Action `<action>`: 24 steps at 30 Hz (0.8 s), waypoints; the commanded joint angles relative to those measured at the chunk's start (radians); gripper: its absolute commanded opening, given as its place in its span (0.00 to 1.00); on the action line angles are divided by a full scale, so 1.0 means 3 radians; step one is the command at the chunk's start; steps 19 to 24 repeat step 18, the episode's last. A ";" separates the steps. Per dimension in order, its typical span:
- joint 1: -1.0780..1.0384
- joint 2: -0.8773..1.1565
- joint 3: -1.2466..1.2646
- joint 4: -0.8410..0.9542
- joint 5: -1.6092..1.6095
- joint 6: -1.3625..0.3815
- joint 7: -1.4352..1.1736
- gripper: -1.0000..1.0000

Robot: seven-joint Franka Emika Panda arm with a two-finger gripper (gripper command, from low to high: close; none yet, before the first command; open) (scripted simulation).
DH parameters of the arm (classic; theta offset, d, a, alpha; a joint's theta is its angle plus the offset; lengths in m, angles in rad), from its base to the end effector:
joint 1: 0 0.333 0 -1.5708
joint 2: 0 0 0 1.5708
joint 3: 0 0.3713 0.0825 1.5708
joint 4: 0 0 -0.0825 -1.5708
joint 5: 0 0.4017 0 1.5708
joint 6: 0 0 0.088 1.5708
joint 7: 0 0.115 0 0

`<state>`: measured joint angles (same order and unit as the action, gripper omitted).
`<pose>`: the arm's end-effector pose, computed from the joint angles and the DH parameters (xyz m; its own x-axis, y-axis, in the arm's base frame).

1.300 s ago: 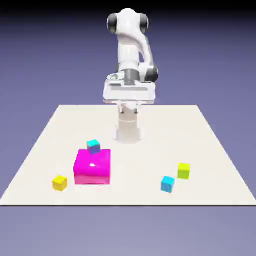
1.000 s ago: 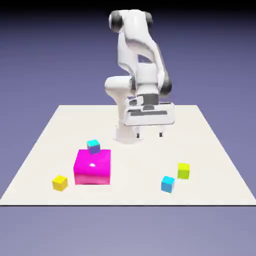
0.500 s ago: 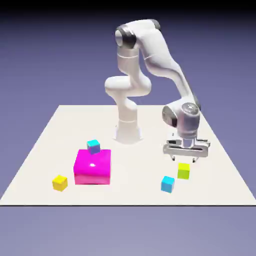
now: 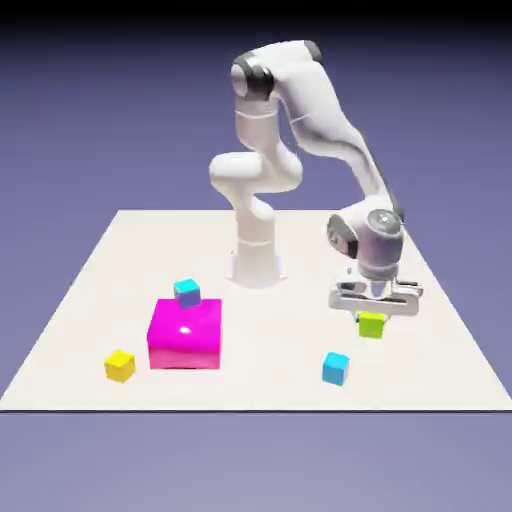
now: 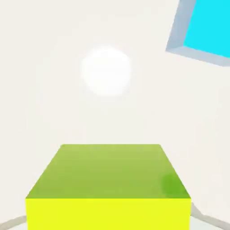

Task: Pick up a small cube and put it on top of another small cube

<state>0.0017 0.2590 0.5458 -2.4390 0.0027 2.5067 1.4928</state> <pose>0.4155 0.2606 0.2324 0.5652 -0.8120 -0.1457 -0.8002 -0.5825 0.1424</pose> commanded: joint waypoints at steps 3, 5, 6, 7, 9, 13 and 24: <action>-0.0248 -0.0025 -0.0043 0.0239 -0.0095 -0.0314 -0.0432 0.00; -0.0414 -0.0042 -0.0071 0.0398 -0.0155 -0.0522 -0.0722 0.00; -0.0497 -0.0051 -0.0085 0.0477 -0.0185 -0.0626 -0.0866 0.00; -0.0551 -0.0056 -0.0094 0.0530 -0.0205 -0.0694 -0.0961 0.00; -0.0507 0.0064 -0.0147 0.0502 -0.0283 -0.0557 -0.0909 0.00; -0.0374 0.0422 -0.0305 0.0420 -0.0514 -0.0148 -0.0755 1.00; -0.0552 -0.0056 -0.0094 0.0530 -0.0205 -0.0694 -0.0961 1.00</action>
